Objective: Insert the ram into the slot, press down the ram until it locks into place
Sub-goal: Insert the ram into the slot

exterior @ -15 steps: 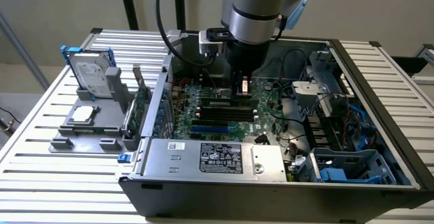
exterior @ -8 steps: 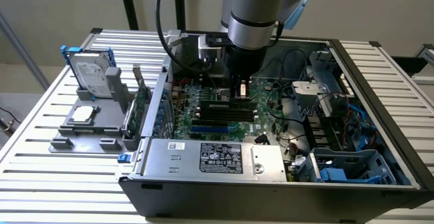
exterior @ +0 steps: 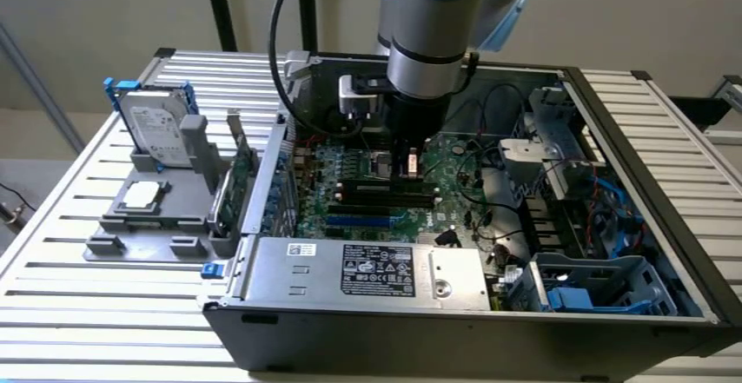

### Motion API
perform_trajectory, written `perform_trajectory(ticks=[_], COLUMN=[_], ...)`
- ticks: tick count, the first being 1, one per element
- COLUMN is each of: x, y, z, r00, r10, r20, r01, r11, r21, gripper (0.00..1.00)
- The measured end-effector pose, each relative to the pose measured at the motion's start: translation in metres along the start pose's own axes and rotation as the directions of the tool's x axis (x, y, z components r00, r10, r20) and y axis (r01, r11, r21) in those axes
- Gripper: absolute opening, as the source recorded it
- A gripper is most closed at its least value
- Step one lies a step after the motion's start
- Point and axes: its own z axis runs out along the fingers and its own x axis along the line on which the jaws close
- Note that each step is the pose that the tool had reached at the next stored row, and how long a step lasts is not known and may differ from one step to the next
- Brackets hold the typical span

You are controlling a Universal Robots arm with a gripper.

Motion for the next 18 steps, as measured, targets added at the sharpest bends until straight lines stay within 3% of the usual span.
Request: perform_trajectory(ticks=[12, 18], x=[0.0001, 0.0001], y=[-0.0003, -0.0021], z=[0.0060, 0.0067], r00=[1.0000, 1.0000], r10=[0.000, 0.000], r20=[-0.0015, -0.0013], r01=[0.000, 0.000], r11=[1.0000, 1.0000], r21=[-0.0005, -0.0070], gripper=[0.14, 0.14])
